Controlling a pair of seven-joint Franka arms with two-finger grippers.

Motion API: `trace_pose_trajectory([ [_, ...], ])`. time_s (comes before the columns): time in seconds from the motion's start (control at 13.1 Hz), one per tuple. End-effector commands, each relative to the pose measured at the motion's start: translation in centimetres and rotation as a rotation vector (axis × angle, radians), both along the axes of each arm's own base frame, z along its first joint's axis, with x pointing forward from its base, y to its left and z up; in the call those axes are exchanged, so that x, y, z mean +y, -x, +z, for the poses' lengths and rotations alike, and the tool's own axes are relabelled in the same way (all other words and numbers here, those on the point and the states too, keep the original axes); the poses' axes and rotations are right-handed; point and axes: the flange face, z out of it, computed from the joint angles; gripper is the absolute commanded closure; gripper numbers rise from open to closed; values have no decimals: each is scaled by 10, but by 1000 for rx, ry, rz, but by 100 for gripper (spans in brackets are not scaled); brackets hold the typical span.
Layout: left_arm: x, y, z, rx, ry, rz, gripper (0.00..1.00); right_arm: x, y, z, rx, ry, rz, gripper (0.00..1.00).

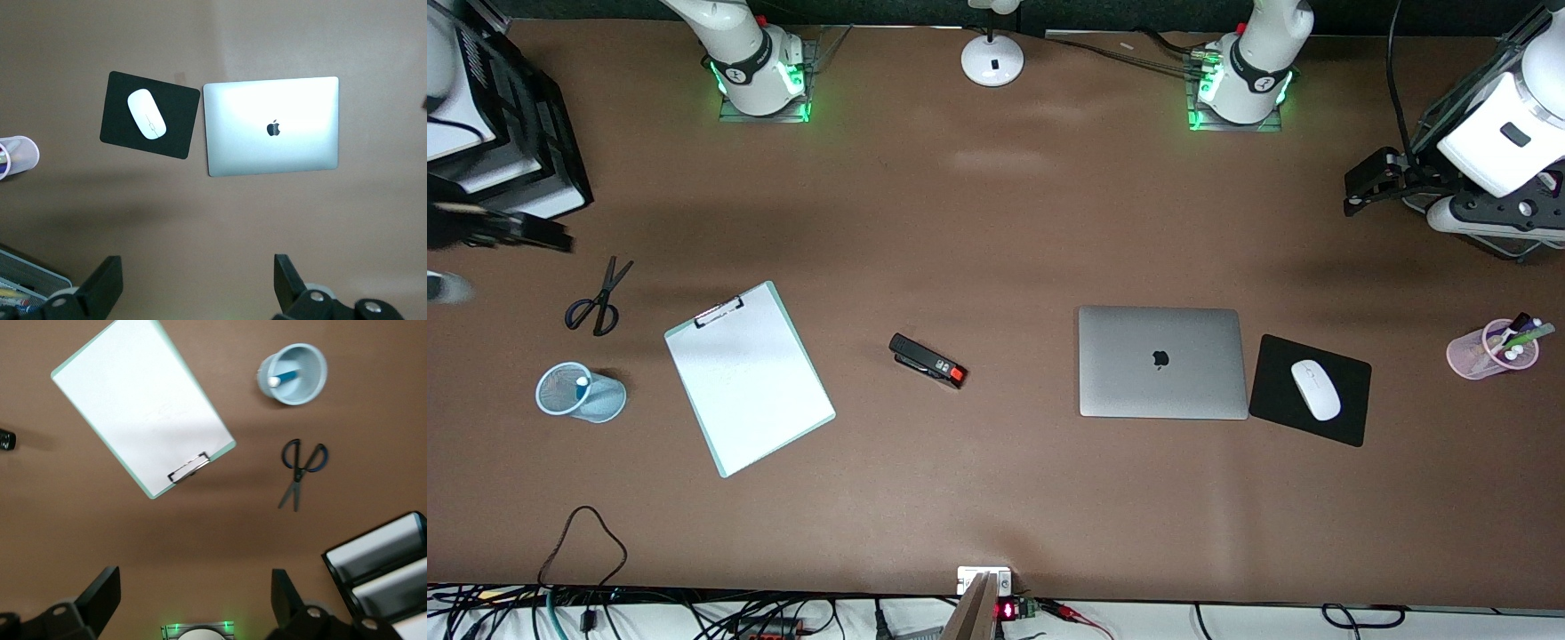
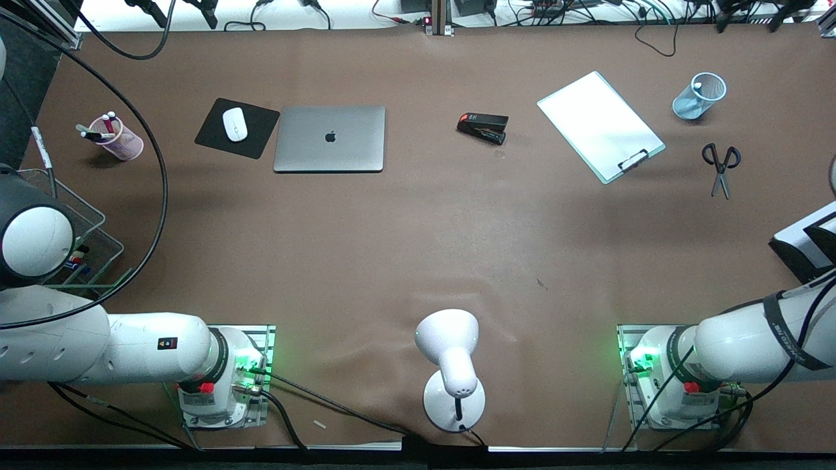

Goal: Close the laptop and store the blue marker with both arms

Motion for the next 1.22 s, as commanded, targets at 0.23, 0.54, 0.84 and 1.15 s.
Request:
trace_pose_trajectory([
  [0.23, 28, 9, -6, -68, -20, 27, 0, 11, 47, 8, -80, -6, 19, 0],
  [0.54, 26, 13, -6, -65, -22, 15, 0, 4, 49, 14, -73, -32, 121, 0],
  [0.84, 27, 12, -5, -65, -21, -2, 0, 7, 48, 15, -81, -22, 22, 0],
  [1.15, 31, 12, -4, -65, -20, 2, 0, 8, 48, 15, -83, -24, 14, 0],
])
